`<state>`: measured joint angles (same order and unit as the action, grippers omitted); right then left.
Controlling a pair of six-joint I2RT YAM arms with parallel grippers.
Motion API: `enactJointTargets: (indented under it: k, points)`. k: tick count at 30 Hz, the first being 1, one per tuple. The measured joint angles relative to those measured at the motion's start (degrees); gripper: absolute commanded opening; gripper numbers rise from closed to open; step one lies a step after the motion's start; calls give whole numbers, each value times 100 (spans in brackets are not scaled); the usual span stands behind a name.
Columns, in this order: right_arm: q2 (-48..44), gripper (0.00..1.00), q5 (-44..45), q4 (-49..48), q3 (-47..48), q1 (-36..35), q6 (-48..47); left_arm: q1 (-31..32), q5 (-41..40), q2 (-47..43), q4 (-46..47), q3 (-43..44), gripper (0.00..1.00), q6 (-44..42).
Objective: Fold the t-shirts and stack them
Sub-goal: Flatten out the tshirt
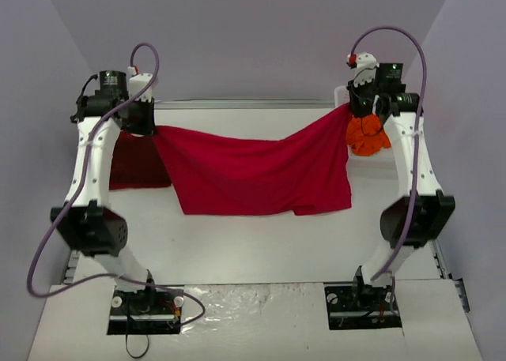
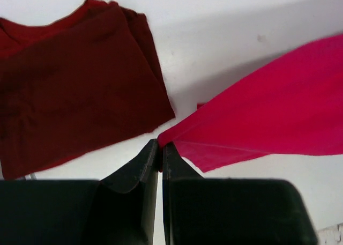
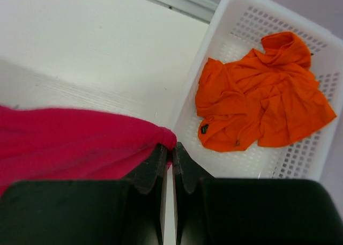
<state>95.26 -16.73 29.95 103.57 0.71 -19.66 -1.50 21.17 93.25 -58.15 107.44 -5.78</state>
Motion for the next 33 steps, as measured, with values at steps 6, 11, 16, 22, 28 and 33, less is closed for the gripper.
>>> enactJointTargets:
  k: [6,11,16,22,28,33]
  points:
    - [2229,0,313,81,2179,-4,105,-166,44,2192,24,2181,2,387]
    - [2151,0,343,136,2837,-4,153,-192,201,2487,-138,3394,2,542]
    - [564,0,164,-81,1980,-2,146,-378,448,870,103,2455,2,584]
    - [-2365,46,-317,-448,-728,-4,-46,-463,715,-1849,645,-466,2,380]
    - [-3738,79,-391,-116,-2946,-4,-249,-380,1322,-2660,636,-3062,40,-256]
    - [-3209,75,-195,0,-3193,-4,-247,-345,1663,-1832,505,-3792,45,-586]
